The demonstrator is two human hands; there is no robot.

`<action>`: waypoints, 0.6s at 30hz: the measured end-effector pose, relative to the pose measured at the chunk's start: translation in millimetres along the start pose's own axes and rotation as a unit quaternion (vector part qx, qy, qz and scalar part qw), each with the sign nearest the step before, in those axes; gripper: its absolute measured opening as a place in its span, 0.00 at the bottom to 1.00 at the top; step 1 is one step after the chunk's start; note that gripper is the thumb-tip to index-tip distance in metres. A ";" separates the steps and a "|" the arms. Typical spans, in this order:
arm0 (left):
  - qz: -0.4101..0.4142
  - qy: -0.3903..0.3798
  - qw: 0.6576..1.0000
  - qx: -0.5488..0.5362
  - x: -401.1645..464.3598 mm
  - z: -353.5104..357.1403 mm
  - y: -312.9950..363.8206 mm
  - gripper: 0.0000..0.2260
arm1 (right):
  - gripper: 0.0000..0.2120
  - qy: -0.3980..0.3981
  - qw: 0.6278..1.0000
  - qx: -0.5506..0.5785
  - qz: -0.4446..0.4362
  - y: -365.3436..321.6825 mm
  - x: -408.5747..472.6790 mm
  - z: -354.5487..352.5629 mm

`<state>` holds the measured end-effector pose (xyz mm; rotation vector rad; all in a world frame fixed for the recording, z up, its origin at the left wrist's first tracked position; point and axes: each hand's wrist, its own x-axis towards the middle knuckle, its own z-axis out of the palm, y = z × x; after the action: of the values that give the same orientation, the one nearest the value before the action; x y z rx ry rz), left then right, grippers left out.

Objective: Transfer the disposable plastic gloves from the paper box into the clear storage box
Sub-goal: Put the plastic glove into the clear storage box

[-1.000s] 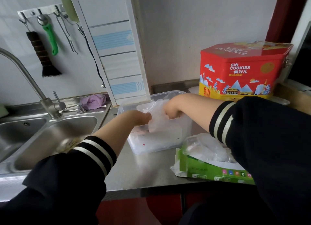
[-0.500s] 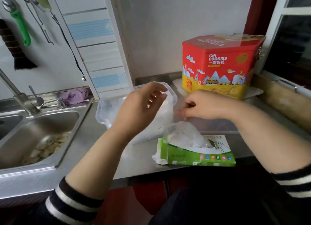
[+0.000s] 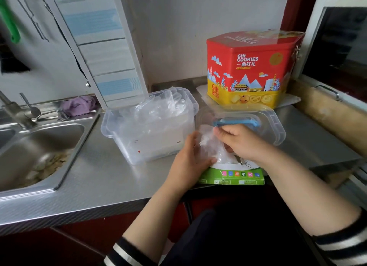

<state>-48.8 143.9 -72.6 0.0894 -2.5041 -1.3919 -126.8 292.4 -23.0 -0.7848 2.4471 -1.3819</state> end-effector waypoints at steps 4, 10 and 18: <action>0.019 0.004 1.000 0.025 -0.4 0.9 -3.3 0.32 | 0.30 0.022 0.997 0.072 -0.007 1.2 -2.6 1.3; -0.003 0.000 0.999 0.049 0.2 3.7 -8.5 0.27 | 0.21 0.092 0.970 0.225 -0.004 -8.9 -5.8 5.4; 0.023 0.009 0.995 0.102 6.5 9.5 -12.3 0.30 | 0.18 0.171 0.898 0.398 -0.085 -63.2 -0.5 -40.7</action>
<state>-58.6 144.0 -86.4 0.0830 -2.6085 -1.1108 -122.6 296.0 51.9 -0.5765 1.7240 -2.5027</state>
